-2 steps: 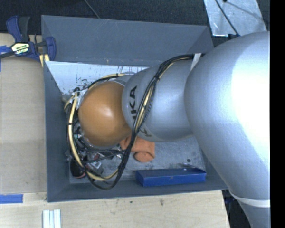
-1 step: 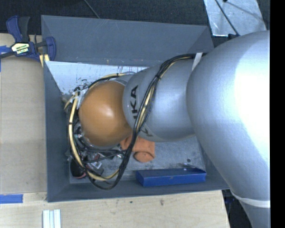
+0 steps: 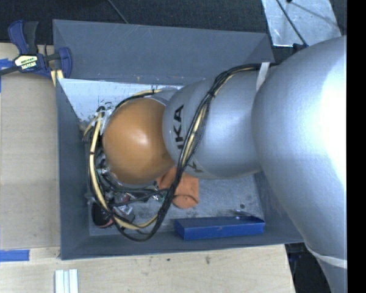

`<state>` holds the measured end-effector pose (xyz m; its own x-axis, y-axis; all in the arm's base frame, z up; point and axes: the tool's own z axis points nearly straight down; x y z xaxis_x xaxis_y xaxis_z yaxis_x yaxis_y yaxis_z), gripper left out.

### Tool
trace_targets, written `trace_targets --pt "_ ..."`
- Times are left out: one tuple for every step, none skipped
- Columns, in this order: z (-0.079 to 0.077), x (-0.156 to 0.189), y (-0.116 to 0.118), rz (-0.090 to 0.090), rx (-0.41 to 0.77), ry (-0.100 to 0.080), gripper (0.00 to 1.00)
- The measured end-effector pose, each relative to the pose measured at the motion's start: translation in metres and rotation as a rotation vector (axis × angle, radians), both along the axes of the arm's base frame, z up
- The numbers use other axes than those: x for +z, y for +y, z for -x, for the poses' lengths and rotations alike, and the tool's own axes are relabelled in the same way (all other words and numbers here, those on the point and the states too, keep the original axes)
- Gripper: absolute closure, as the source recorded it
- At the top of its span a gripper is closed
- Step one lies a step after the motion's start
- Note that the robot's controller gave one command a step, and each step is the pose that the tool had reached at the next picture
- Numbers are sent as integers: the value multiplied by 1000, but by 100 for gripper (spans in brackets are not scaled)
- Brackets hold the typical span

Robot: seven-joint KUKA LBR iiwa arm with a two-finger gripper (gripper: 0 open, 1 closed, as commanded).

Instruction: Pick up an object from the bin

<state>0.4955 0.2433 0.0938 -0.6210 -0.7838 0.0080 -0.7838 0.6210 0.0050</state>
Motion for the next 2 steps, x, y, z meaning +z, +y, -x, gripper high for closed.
trace_targets --pt "-3 16 1 -4 0 -10 100" --pt "-3 26 1 -6 -1 -14 100"
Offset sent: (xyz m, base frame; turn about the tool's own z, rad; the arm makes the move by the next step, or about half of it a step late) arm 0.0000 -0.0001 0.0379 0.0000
